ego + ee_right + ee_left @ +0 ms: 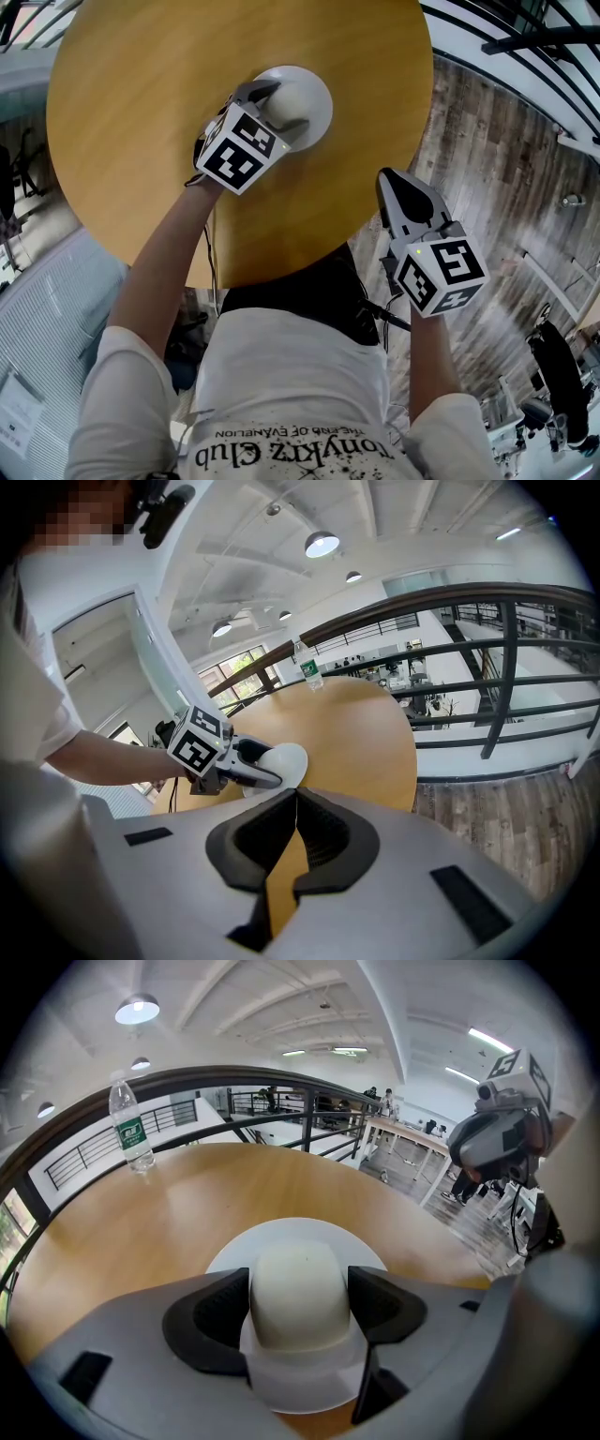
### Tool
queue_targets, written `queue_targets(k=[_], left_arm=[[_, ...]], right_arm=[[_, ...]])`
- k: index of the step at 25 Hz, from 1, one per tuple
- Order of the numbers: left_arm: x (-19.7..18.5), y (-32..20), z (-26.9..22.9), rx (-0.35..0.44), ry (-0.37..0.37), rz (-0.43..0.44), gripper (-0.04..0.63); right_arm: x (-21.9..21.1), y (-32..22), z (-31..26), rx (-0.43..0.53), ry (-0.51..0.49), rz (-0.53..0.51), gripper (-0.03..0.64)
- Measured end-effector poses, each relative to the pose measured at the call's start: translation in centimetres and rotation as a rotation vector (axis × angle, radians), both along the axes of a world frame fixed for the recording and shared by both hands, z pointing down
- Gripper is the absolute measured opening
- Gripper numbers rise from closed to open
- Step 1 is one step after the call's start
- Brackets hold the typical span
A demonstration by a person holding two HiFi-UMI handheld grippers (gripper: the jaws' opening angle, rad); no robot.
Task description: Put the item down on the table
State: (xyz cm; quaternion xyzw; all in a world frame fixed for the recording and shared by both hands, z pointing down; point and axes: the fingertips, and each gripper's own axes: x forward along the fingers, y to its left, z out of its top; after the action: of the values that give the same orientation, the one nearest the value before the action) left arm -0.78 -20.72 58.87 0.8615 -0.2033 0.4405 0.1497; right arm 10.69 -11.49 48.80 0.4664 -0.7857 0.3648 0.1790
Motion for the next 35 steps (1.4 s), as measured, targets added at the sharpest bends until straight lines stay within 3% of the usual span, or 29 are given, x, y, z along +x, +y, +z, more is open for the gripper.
queue_targets(k=[11, 23, 31, 35], left_arm=[[-0.8, 0.8, -2.7, 0.014, 0.027, -0.010, 0.328], [-2.9, 1.6, -10.1, 0.032, 0.158, -0.161, 0.324], [-4.2, 5.3, -15.3, 0.110, 0.180, -0.153, 0.174], [-4.4, 7.7, -19.4, 0.161, 0.244, -0.198, 0.102]], right_arm=[[-0.6, 0.5, -1.9, 0.030, 0.002, -0.012, 0.025], [-0.3, 0.8, -5.7, 0.112, 0.006, -0.023, 0.025], [1.0, 1.7, -9.1, 0.179, 0.026, -0.014, 0.025], [0.9, 2.6, -11.1, 0.207, 0.029, -0.026, 0.025]])
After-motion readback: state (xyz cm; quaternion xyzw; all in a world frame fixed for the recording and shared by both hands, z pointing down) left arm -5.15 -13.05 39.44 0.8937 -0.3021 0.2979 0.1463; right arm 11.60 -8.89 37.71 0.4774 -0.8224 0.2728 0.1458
